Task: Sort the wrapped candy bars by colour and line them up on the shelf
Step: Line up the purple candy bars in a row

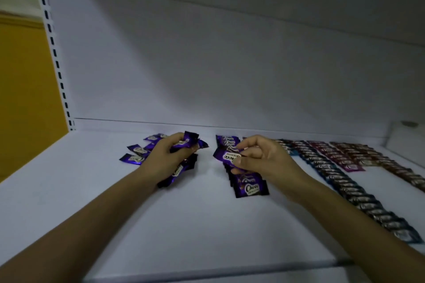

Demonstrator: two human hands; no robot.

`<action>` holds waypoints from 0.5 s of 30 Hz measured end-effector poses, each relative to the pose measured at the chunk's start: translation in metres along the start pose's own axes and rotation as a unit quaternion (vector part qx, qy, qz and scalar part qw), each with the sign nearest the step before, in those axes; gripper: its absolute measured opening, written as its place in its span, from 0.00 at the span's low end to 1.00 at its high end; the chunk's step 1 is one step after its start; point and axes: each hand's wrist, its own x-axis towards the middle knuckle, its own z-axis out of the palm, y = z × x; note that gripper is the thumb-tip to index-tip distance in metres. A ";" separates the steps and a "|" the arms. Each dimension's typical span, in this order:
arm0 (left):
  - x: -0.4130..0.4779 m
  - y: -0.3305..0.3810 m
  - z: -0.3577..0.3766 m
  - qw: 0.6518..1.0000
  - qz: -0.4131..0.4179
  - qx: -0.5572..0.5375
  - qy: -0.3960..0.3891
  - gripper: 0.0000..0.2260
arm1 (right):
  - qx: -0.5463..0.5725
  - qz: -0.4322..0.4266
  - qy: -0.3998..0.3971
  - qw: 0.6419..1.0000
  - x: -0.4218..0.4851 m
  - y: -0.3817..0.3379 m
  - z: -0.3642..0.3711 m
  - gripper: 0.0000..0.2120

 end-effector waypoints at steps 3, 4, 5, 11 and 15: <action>-0.002 0.001 0.001 0.999 0.012 0.032 -0.009 0.07 | -0.042 -0.008 0.007 0.999 -0.012 0.002 -0.006 0.11; -0.002 0.001 0.001 0.998 0.022 0.055 -0.016 0.06 | -0.043 -0.008 0.011 0.999 -0.015 0.001 -0.008 0.11; -0.003 0.002 0.001 0.996 0.034 0.084 -0.027 0.05 | -0.033 -0.004 0.011 0.999 -0.017 0.002 -0.010 0.12; -0.010 0.004 0.008 0.974 0.093 0.190 -0.082 0.10 | -0.011 0.014 0.021 1.000 -0.028 -0.003 -0.025 0.10; -0.011 0.004 0.009 0.970 0.099 0.204 -0.091 0.13 | -0.271 -0.006 -0.089 0.958 -0.041 -0.018 -0.043 0.09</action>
